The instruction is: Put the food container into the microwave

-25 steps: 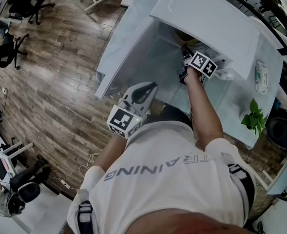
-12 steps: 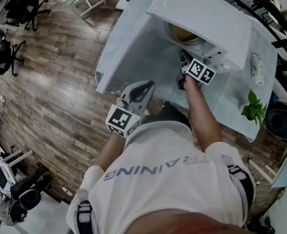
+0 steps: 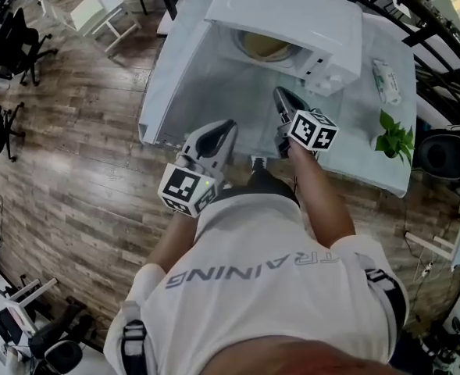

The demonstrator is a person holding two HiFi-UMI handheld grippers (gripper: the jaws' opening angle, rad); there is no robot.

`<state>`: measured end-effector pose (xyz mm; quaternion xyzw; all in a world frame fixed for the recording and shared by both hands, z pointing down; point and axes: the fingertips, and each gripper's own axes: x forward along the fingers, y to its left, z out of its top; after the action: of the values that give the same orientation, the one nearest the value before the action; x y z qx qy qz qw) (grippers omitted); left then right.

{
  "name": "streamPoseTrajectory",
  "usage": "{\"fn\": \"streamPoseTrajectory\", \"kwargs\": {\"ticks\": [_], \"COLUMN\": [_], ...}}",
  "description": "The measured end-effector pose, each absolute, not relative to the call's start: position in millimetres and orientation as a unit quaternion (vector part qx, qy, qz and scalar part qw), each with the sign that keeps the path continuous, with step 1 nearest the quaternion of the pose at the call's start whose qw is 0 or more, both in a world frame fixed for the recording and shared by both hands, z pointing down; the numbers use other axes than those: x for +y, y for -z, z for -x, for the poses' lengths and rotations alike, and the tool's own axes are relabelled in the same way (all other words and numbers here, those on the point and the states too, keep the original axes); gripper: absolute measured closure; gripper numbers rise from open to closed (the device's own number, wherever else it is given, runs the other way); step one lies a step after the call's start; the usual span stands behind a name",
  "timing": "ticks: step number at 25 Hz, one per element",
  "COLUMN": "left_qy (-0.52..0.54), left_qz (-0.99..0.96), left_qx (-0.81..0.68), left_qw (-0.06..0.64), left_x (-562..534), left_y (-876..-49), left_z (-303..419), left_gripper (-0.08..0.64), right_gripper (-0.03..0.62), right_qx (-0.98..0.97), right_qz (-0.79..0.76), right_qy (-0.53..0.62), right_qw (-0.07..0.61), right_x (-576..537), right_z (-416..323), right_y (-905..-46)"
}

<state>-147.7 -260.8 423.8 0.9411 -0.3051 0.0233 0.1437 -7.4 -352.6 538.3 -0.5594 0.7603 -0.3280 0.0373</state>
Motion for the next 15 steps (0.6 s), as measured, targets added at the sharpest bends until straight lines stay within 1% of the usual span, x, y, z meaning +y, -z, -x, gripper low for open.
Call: {"fn": "streamPoseTrajectory", "kwargs": {"ticks": [6, 15], "left_qy": [-0.009, 0.001], "left_qz": [-0.948, -0.953], "left_qx": [-0.292, -0.285], "left_qw": [0.125, 0.107], "left_x": [-249.5, -241.5], "left_y": [-411.0, -395.2], "left_z": [146.2, 150.3], "left_gripper": [0.515, 0.515], "right_gripper": [0.569, 0.569], "right_qx": [0.777, 0.779], "right_qz": [0.581, 0.606], "right_qy": [0.239, 0.158], "right_qw": [0.027, 0.038], "right_x": [-297.1, -231.7], "right_z": [-1.5, -6.0], "right_y": [-480.6, -412.4]}}
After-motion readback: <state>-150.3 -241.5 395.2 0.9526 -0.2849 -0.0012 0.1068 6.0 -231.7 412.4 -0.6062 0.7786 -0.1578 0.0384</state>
